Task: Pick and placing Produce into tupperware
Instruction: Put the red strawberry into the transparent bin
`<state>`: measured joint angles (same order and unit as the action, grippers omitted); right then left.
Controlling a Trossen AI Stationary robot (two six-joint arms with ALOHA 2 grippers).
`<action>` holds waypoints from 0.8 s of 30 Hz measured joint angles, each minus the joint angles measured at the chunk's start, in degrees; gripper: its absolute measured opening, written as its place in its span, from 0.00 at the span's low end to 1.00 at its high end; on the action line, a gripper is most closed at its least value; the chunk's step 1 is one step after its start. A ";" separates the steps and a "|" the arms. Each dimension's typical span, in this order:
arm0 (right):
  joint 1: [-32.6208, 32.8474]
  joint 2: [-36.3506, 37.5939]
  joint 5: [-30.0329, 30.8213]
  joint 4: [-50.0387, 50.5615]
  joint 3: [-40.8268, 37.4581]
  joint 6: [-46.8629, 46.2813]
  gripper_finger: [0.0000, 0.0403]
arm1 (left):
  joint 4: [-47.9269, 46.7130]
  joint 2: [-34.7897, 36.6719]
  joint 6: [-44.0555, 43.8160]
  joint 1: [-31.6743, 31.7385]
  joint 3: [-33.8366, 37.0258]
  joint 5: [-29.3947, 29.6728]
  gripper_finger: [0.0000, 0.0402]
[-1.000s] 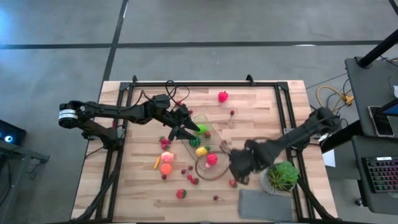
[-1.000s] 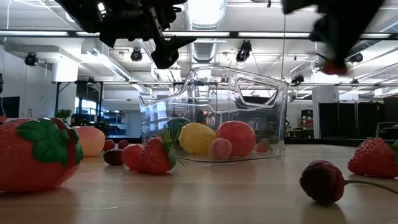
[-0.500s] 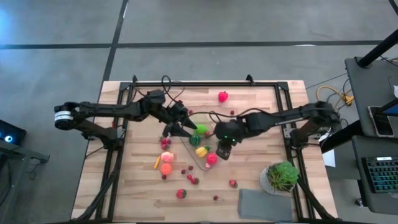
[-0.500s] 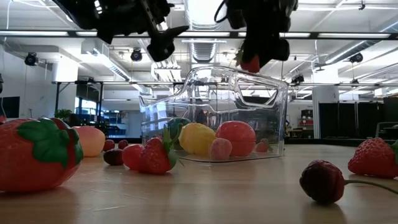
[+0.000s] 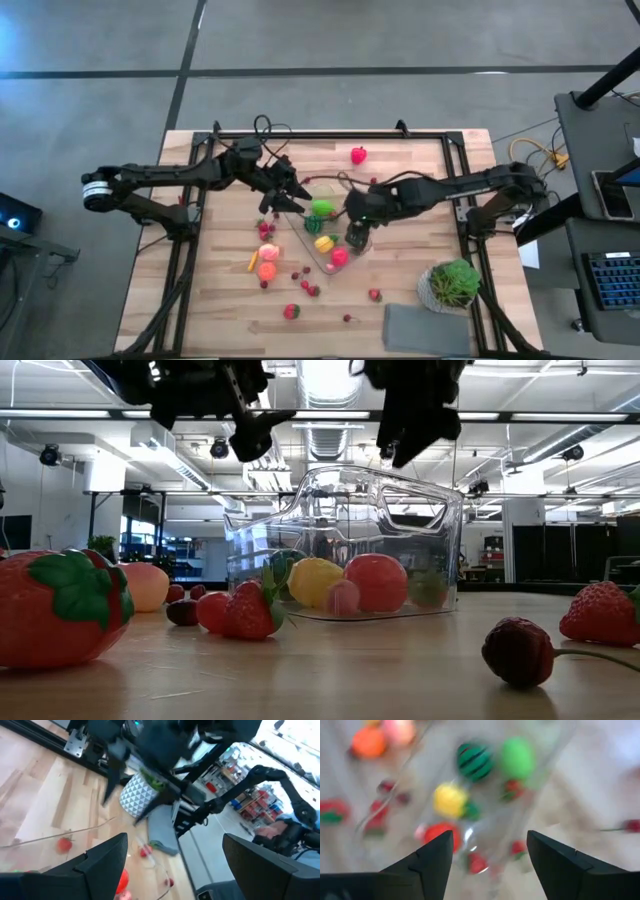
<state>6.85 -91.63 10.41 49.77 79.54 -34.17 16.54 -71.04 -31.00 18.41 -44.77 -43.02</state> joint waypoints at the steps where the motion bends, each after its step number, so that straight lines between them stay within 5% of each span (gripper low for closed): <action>1: -0.01 0.75 3.03 0.81 0.24 -0.68 0.61 | 1.13 0.01 -1.22 0.00 0.00 0.00 0.78; 6: -1.48 4.11 15.17 7.46 1.52 -8.75 0.61 | 2.50 -0.02 -4.63 -0.04 -0.12 -0.02 0.78; 11: -7.13 5.13 7.83 16.06 0.38 -17.73 0.61 | 2.73 -0.02 -4.62 -0.04 -0.29 -0.02 0.78; 24: -8.52 5.24 9.13 16.99 -0.34 -18.87 0.61 | 0.62 0.22 -10.17 2.64 -0.20 2.52 0.76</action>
<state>-1.67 -86.39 19.54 66.76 79.20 -53.04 17.16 -70.82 -41.17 21.05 -44.97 -40.50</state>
